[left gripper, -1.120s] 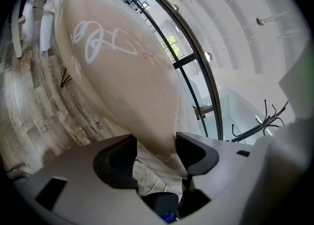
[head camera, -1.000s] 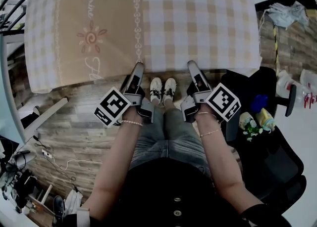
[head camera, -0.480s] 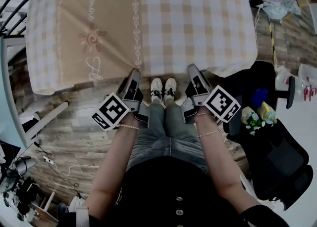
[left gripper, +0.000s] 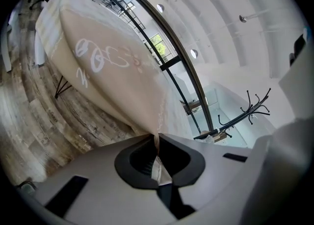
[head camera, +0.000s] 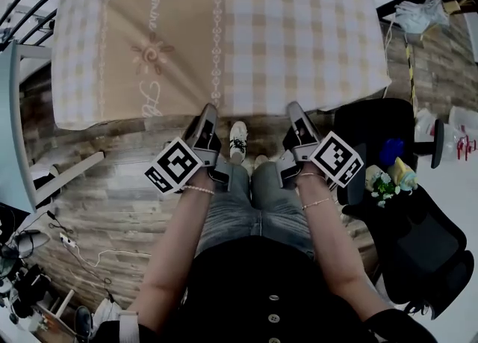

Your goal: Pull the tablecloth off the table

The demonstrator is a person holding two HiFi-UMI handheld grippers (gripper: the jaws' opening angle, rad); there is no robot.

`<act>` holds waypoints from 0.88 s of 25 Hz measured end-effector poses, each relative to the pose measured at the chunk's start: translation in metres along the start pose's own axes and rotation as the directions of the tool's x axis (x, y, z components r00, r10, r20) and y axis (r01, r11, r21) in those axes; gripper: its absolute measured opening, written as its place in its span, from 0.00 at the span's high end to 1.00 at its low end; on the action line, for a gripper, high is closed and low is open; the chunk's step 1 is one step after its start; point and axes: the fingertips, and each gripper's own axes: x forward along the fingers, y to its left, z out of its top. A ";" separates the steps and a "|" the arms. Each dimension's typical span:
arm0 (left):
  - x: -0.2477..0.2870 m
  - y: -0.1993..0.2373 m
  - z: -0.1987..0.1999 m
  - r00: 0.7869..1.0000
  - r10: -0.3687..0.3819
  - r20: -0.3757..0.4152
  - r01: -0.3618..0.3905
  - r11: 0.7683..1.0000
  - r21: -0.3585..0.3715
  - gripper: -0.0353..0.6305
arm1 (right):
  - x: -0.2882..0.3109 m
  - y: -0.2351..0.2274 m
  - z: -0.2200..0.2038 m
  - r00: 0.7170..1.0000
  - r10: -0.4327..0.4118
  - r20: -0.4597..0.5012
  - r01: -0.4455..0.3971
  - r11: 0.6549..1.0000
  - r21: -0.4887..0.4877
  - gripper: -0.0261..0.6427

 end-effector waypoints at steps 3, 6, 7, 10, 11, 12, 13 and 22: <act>-0.018 0.003 -0.004 0.999 -0.003 0.039 0.003 1.000 0.005 0.92 | -0.011 0.003 -0.013 0.999 0.032 -0.014 -0.032 0.999 -0.018 0.92; -0.028 0.002 -0.008 0.997 -0.003 0.080 0.003 1.000 -0.005 0.92 | -0.018 0.004 -0.018 0.998 0.056 -0.033 -0.057 0.998 -0.026 0.92; -0.029 0.001 -0.007 0.996 0.000 0.091 0.001 1.000 -0.007 0.92 | -0.018 0.004 -0.018 0.997 0.061 -0.042 -0.062 0.998 -0.029 0.92; -0.034 0.001 -0.009 0.993 0.008 0.115 -0.008 1.000 -0.002 0.92 | -0.021 0.004 -0.022 0.995 0.071 -0.073 -0.074 0.996 -0.041 0.92; -0.038 0.002 -0.012 0.992 0.010 0.123 -0.011 1.000 0.003 0.92 | -0.024 0.003 -0.025 0.994 0.076 -0.082 -0.080 0.996 -0.047 0.92; -0.042 0.002 -0.013 0.991 0.012 0.132 -0.013 1.000 0.007 0.92 | -0.028 0.003 -0.028 0.993 0.082 -0.090 -0.087 0.995 -0.052 0.92; -0.044 0.001 -0.014 0.990 0.015 0.139 -0.017 1.000 0.008 0.92 | -0.030 0.004 -0.029 0.991 0.088 -0.097 -0.093 0.994 -0.054 0.92; -0.044 -0.013 0.003 0.981 0.024 0.192 -0.022 1.000 -0.011 0.92 | -0.027 0.024 -0.018 0.981 0.120 -0.150 -0.130 0.990 -0.056 0.92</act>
